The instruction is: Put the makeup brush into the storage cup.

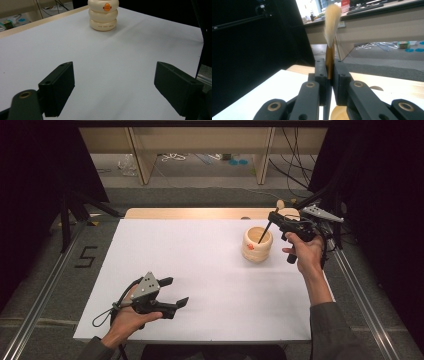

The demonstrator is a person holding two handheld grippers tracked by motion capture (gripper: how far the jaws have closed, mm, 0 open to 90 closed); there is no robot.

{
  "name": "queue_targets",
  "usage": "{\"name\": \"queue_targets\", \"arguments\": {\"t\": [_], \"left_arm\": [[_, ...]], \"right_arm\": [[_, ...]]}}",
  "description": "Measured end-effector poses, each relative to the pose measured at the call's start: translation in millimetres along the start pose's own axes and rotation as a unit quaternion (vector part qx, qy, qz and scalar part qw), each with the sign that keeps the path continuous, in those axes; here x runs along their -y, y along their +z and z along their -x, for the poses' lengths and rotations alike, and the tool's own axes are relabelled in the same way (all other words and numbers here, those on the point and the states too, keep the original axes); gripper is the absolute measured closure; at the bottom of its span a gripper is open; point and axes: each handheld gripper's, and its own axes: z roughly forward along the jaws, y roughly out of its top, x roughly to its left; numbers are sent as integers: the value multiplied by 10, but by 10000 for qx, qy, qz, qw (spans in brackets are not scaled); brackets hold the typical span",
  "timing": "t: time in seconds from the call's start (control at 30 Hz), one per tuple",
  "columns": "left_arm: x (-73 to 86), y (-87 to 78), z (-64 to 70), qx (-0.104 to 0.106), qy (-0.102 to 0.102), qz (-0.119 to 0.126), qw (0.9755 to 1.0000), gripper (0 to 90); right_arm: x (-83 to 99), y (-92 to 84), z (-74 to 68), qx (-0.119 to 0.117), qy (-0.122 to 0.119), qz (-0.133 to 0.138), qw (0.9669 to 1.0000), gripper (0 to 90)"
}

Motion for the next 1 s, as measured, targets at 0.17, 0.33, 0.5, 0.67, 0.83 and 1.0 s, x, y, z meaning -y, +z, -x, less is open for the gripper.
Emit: {"name": "queue_targets", "arguments": {"t": [0.17,0.33,0.5,0.67,0.83,1.0], "left_arm": [[-2,1,-5,34,3,38,10000,166],[-1,1,-1,25,2,29,10000,165],[-2,1,9,20,47,-13,10000,165],[2,8,19,22,25,-26,10000,165],[3,6,20,33,39,-36,10000,166],[3,6,21,38,40,-37,10000,165]], "right_arm": [[-3,62,42,89,16,15,10000,836],[-28,103,58,177,-56,-26,9998,836],[-39,129,90,217,-54,-113,9997,836],[-23,171,132,312,-55,-126,9994,836],[-30,198,173,343,4,-131,9993,836],[-39,216,203,442,-3,-153,9989,836]]}}
